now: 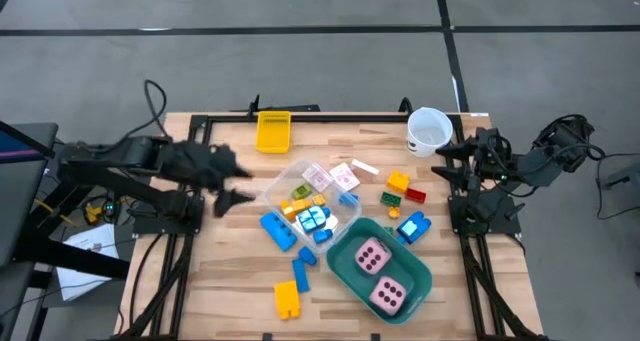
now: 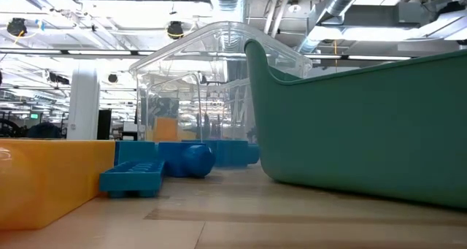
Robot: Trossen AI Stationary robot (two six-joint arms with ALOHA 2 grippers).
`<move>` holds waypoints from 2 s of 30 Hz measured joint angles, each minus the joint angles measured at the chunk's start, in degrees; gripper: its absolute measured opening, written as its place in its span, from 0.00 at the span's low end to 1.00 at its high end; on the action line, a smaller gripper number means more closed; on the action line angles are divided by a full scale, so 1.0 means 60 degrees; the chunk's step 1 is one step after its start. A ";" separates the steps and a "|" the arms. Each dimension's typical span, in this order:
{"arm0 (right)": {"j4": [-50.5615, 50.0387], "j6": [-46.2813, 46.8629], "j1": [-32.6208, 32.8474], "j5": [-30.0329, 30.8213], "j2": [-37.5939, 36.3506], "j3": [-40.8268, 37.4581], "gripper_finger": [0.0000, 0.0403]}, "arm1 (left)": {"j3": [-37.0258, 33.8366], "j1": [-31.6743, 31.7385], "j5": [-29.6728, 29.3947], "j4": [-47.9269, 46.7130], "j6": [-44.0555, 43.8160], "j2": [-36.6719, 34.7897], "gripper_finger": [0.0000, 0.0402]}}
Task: Pick & Place Toys
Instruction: Put the blue game piece into the transparent bin
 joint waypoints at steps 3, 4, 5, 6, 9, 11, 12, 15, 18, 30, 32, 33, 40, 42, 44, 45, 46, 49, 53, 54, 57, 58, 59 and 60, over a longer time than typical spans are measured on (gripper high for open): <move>-0.0002 0.0192 0.0000 0.0000 -0.0004 0.0000 0.63 | -0.0018 -0.1095 0.0455 -0.1444 -0.1269 0.0114 0.83; -0.0016 0.0235 0.0000 0.0000 -0.0004 0.0000 0.63 | -0.0022 -0.1518 0.0473 -0.1749 -0.1607 0.0234 0.84; -0.0019 0.0256 -0.0004 0.0000 -0.0004 -0.0004 0.63 | -0.0022 -0.1895 0.0442 -0.1868 -0.1971 0.0354 0.84; -0.0019 0.0259 -0.0004 0.0004 0.0000 0.0000 0.63 | -0.0058 -0.2293 0.0286 -0.1886 -0.2319 0.0478 0.83; -0.0023 0.0311 -0.0004 0.0004 0.0009 0.0000 0.63 | -0.0763 -0.3250 -0.0544 -0.1529 -0.3600 0.0730 0.81; -0.0056 0.0340 -0.0004 0.0004 0.0015 -0.0003 0.63 | -0.1631 -0.3683 -0.1127 -0.0759 -0.4503 0.0959 0.79; -0.0096 0.0343 -0.0004 0.0007 0.0015 0.0000 0.63 | -0.2153 -0.3878 -0.1493 -0.0292 -0.4908 0.1094 0.78; -0.0214 0.0374 -0.0004 0.0032 0.0015 -0.0004 0.63 | -0.3838 -0.4338 -0.3069 0.1910 -0.5908 0.1677 0.75; -0.0352 0.0569 -0.0004 0.0072 0.0015 0.0000 0.63 | -0.4972 -0.4512 -0.4506 0.4524 -0.5715 0.2473 0.72; -0.0358 0.0689 -0.0004 0.0076 -0.0011 -0.0004 0.63 | -0.5519 -0.3996 -0.6333 0.6977 -0.5068 0.5164 0.60; -0.0358 0.0689 -0.0004 0.0076 -0.0011 -0.0004 0.63 | -0.5519 -0.3955 -0.6385 0.7215 -0.5071 0.5375 0.59; -0.0358 0.0694 -0.0004 0.0076 -0.0011 -0.0004 0.63 | -0.5519 -0.3950 -0.6430 0.7292 -0.5076 0.5469 0.58; -0.0358 0.0858 -0.0004 0.0069 -0.0011 -0.0004 0.63 | -0.5515 -0.3950 -0.6741 0.7366 -0.5076 0.5836 0.56; -0.0358 0.0868 -0.0004 0.0066 -0.0011 -0.0004 0.63 | -0.5517 -0.3963 -0.6544 0.7351 -0.5076 0.5890 0.56; -0.0356 0.0871 -0.0004 0.0063 -0.0011 -0.0004 0.63 | -0.5523 -0.3990 -0.6281 0.7351 -0.5076 0.5890 0.56; -0.0356 0.0899 0.0002 0.0060 -0.0009 -0.0004 0.63 | -0.5565 -0.3990 -0.6182 0.7397 -0.5079 0.5887 0.56; -0.0358 0.0938 0.0001 0.0057 -0.0004 -0.0004 0.63 | -0.5605 -0.3991 -0.6068 0.7409 -0.5079 0.5871 0.56; -0.0354 0.0980 0.0001 0.0048 0.0006 -0.0004 0.63 | -0.5707 -0.4172 -0.5742 0.7412 -0.5043 0.5777 0.56; -0.0324 0.1017 0.0000 0.0048 0.0007 -0.0004 0.63 | -0.5842 -0.4754 -0.5383 0.7396 -0.4999 0.5536 0.56; -0.0299 0.1017 0.0000 0.0050 0.0004 -0.0004 0.63 | -0.5872 -0.4898 -0.5337 0.7377 -0.4997 0.5460 0.55; -0.0270 0.1039 0.0000 0.0048 0.0007 -0.0004 0.63 | -0.6006 -0.5350 -0.4975 0.7097 -0.5011 0.5030 0.56; -0.0267 0.1036 0.0000 0.0051 0.0007 -0.0004 0.63 | -0.6057 -0.5462 -0.4842 0.6996 -0.5008 0.4896 0.55; -0.0267 0.1037 0.0000 0.0049 0.0007 -0.0004 0.63 | -0.6109 -0.5577 -0.4681 0.6867 -0.5043 0.4719 0.55; -0.0267 0.1035 0.0000 0.0047 0.0007 -0.0004 0.63 | -0.6144 -0.5679 -0.4529 0.6668 -0.5104 0.4539 0.55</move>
